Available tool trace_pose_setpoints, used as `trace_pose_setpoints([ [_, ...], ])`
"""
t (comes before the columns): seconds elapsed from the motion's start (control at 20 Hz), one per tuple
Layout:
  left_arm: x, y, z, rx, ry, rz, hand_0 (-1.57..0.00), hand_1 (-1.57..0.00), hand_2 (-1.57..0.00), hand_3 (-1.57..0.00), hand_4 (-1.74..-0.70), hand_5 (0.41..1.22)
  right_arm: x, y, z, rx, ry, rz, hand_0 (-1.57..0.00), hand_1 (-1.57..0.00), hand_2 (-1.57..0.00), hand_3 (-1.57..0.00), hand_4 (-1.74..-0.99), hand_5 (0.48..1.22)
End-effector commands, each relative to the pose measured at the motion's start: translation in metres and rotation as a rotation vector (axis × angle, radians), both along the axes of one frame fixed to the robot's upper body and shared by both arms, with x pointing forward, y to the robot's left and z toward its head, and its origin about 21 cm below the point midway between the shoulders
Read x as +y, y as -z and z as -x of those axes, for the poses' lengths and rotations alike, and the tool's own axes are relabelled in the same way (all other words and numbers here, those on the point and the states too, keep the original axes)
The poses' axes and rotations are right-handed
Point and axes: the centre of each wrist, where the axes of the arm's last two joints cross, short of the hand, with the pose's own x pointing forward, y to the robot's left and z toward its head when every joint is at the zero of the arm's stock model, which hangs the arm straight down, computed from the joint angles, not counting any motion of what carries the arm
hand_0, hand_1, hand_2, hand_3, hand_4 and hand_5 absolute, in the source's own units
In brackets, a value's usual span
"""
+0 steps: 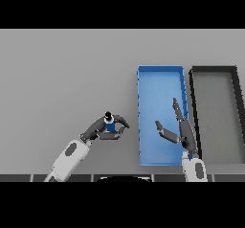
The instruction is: Pick up the blue pipe and place it into the blue bin.
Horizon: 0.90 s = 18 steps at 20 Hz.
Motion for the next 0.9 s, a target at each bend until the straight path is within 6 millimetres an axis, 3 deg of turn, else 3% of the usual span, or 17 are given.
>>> trace_pose_setpoints([
  [0.0,-0.002,0.002,0.001,-0.008,0.009,-0.010,-0.72,-0.86,-0.90,-0.88,-1.48,0.929,-0.002,0.002,0.003,0.002,-0.002,-0.002,0.00,0.00,0.00,0.00,-1.198,0.604],
  [0.15,-0.007,0.006,0.006,-0.059,0.056,0.011,-1.13,-1.20,-1.23,-1.17,-1.60,1.072,-0.005,0.000,-0.001,0.000,0.008,-0.002,0.00,0.00,0.00,0.00,-1.198,0.604],
  [0.3,-0.010,0.008,0.008,-0.090,0.048,0.028,-1.35,-1.38,-1.40,-1.32,-1.67,1.144,0.001,0.000,0.000,0.006,-0.007,-0.004,0.00,0.00,0.00,0.00,-1.190,0.600],
  [0.5,-0.018,-0.013,0.008,-0.143,0.021,0.088,-1.48,-1.49,-1.50,-1.42,-1.71,1.190,-0.004,0.000,0.000,0.006,0.002,0.010,0.00,0.00,0.00,0.00,-1.187,0.603],
  [0.85,-0.034,-0.054,0.013,-0.207,0.078,0.134,-1.55,-1.55,-1.56,-1.48,-1.73,1.214,-0.010,0.000,0.000,-0.020,0.010,0.018,0.00,0.00,0.00,0.00,-1.149,0.599],
])
